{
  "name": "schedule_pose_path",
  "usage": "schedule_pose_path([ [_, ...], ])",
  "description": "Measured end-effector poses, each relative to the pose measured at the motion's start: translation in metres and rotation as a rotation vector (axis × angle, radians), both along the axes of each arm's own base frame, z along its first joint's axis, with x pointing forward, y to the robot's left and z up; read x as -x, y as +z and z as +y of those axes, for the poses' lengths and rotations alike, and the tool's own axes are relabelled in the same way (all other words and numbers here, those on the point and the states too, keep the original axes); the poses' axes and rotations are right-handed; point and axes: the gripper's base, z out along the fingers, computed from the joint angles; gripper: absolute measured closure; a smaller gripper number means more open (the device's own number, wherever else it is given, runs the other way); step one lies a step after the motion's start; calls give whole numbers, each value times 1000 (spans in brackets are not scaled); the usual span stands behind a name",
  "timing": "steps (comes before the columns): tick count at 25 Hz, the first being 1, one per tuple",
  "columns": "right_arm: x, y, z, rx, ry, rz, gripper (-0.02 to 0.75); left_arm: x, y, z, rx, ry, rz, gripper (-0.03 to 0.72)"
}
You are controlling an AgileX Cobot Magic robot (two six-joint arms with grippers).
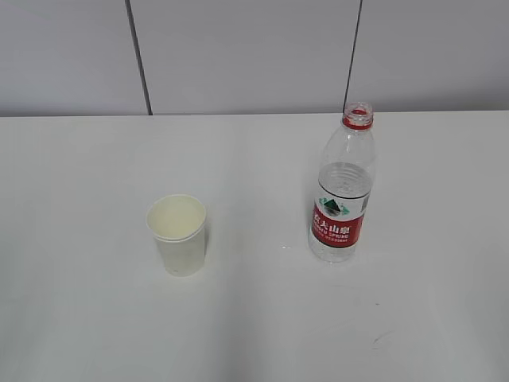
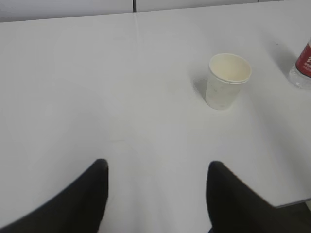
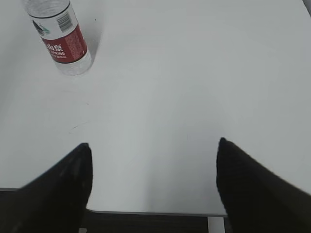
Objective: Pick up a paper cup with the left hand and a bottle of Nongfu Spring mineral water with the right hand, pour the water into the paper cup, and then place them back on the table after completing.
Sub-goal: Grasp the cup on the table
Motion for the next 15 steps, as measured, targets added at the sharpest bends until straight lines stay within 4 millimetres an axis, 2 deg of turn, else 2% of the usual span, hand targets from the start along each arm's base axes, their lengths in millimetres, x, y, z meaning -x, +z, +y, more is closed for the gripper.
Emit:
schedule_pose_path([
  [15,0,0,0,0,0,0,151,0,0,1,-9,7,0,315],
])
